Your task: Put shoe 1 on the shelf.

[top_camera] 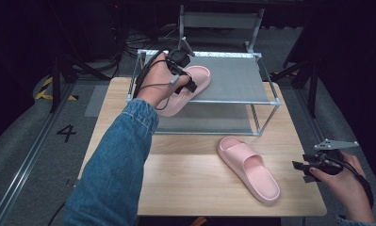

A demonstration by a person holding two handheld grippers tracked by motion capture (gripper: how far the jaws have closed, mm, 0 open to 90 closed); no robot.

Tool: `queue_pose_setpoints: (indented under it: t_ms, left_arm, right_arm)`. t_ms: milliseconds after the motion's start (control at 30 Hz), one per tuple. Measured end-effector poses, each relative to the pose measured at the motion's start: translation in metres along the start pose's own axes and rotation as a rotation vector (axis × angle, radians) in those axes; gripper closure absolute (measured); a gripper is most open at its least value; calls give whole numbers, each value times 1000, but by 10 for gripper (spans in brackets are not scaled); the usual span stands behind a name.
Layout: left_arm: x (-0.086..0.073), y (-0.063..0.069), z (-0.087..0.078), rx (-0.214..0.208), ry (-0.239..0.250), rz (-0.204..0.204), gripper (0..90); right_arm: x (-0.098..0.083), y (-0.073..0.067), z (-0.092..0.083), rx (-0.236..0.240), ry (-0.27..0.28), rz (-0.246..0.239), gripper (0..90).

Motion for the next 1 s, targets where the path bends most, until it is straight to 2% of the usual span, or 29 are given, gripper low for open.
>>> queue_pose_setpoints:
  t_ms: [100, 167, 233, 333, 367, 467, 533, 567, 600, 733, 767, 800, 833, 900, 1000]
  left_arm:
    - [-9, 5, -13, -4, 36, 34, 459]
    - [-12, 6, -17, 0, 48, 41, 462]
    - [-23, 8, -30, 15, 90, 71, 477]
    - [-31, 9, -35, 6, 100, 69, 488]
    - [-39, 7, -40, 12, 106, 70, 492]
    - [-52, 0, -48, 21, 113, 45, 537]
    - [-62, -8, -54, 29, 108, 8, 633]
    - [-62, -8, -54, 29, 108, 8, 687]
    - [-70, -15, -59, 38, 106, -9, 750]
    - [-86, -33, -66, 81, 95, -34, 883]
    - [-86, -33, -66, 81, 95, -34, 898]
    - [-92, -42, -67, 106, 91, -41, 900]
    - [-92, -42, -67, 106, 91, -41, 900]
    - [-100, -51, -65, 123, 83, -58, 900]
    - [-107, -59, -62, 128, 78, -71, 900]
  right_arm:
    - [-1, 1, 1, -6, -9, 5, 464]
    - [-1, 0, 2, -4, -6, 3, 464]
    - [-1, -3, 3, 0, -11, -5, 461]
    - [-1, -5, 4, 2, -17, -9, 458]
    - [-2, -7, 5, 0, -20, -10, 457]
    - [-2, -9, 6, 3, -22, -18, 455]
    - [-2, -10, 6, 4, -25, -11, 454]
    - [-2, -10, 6, 4, -25, -11, 454]
    - [-3, -10, 6, 2, -28, -13, 454]
    - [-5, -9, 5, 1, -33, -17, 455]
    - [-5, -9, 5, 0, -31, -16, 454]
    - [-5, -9, 5, 0, -33, -18, 455]
    - [-5, -9, 5, 0, -33, -18, 455]
    - [-4, -10, 5, 0, -31, -19, 454]
    - [-5, -11, 5, 2, -34, -24, 454]
Point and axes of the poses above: each handheld gripper's, and its own axes: z roughly forward along the jaws, x roughly out of its top, y roughly to its right, the point moved 9 cm from there along z, roughly forward along the jaws, and after that the axes turned 12 degrees about -x, right-handed, at the moved point
